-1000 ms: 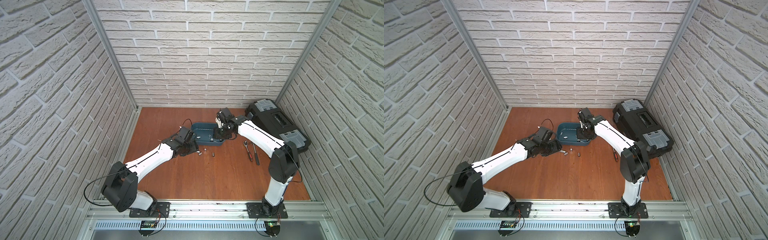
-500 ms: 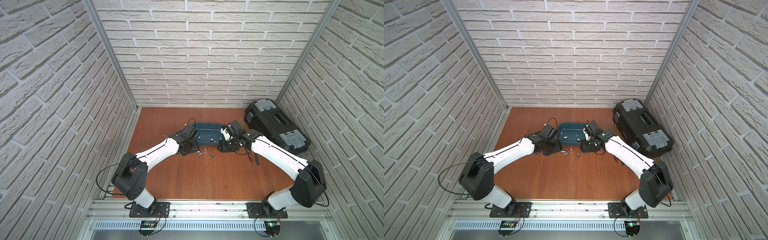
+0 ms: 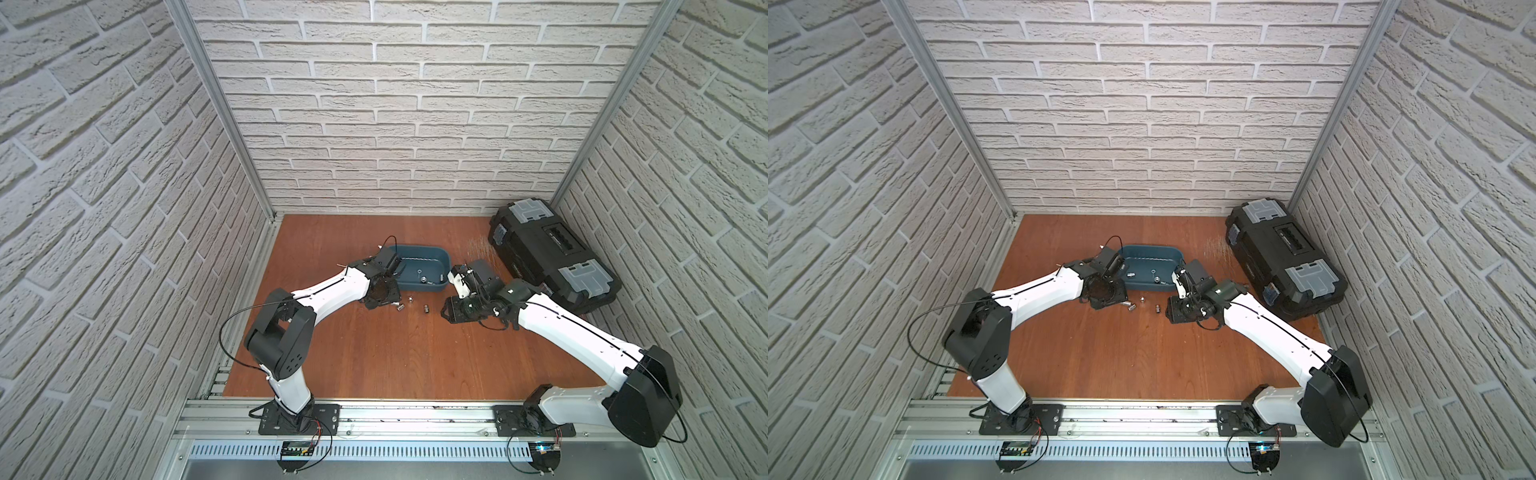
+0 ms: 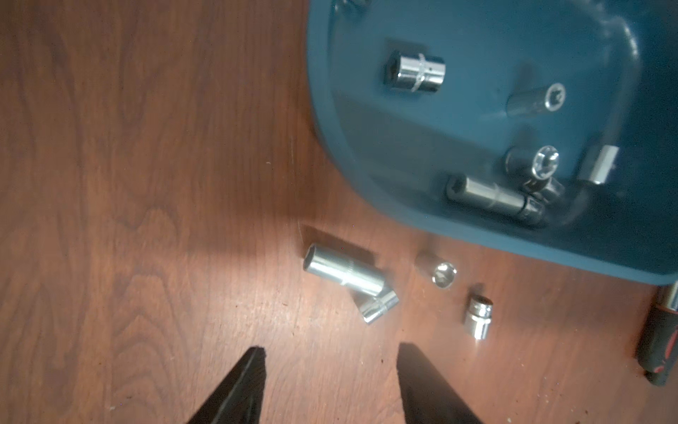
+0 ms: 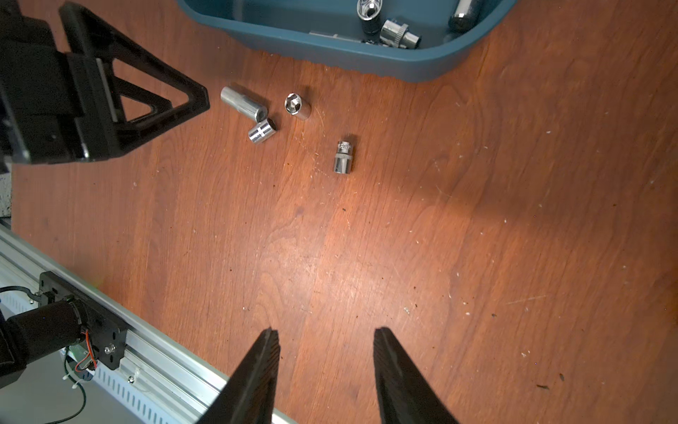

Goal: Put the socket on the desktop into the storage box
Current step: Pick up the socket head from the center of the board.

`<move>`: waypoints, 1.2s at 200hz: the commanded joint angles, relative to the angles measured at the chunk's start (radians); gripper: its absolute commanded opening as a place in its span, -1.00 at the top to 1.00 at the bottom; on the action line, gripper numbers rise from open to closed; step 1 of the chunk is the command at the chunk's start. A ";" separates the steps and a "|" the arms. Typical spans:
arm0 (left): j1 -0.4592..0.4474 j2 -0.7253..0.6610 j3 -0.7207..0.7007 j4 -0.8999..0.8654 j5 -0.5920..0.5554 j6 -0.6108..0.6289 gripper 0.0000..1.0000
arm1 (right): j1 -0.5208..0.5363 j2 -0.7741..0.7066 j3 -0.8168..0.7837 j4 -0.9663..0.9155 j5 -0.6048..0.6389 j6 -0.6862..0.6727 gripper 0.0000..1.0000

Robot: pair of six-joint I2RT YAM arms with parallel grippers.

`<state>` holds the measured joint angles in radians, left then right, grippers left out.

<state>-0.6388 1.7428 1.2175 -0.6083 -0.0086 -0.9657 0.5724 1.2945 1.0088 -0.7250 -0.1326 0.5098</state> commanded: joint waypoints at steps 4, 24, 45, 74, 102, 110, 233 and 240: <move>-0.005 0.037 0.033 -0.016 -0.027 -0.025 -0.23 | 0.009 -0.047 -0.029 0.028 0.010 0.018 0.04; -0.007 0.060 0.048 -0.017 -0.038 -0.044 -0.22 | 0.011 -0.065 -0.053 0.032 0.011 0.023 0.04; -0.009 0.086 0.064 -0.019 -0.048 -0.071 -0.21 | 0.011 -0.084 -0.077 0.037 0.015 0.029 0.04; -0.018 0.121 0.100 -0.039 -0.069 -0.109 -0.21 | 0.011 -0.095 -0.093 0.038 0.025 0.030 0.04; -0.024 0.152 0.133 -0.062 -0.086 -0.149 -0.21 | 0.011 -0.103 -0.103 0.039 0.029 0.027 0.03; -0.025 0.160 0.141 -0.068 -0.087 -0.160 -0.21 | 0.011 -0.104 -0.105 0.039 0.031 0.026 0.03; -0.029 0.236 0.176 -0.080 -0.085 -0.239 -0.07 | 0.007 -0.108 -0.121 0.044 0.044 0.015 0.03; -0.030 0.238 0.177 -0.082 -0.086 -0.241 -0.06 | 0.007 -0.108 -0.121 0.044 0.045 0.016 0.03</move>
<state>-0.6632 1.9629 1.3716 -0.6678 -0.0807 -1.1896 0.5735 1.2114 0.9035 -0.7063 -0.1013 0.5266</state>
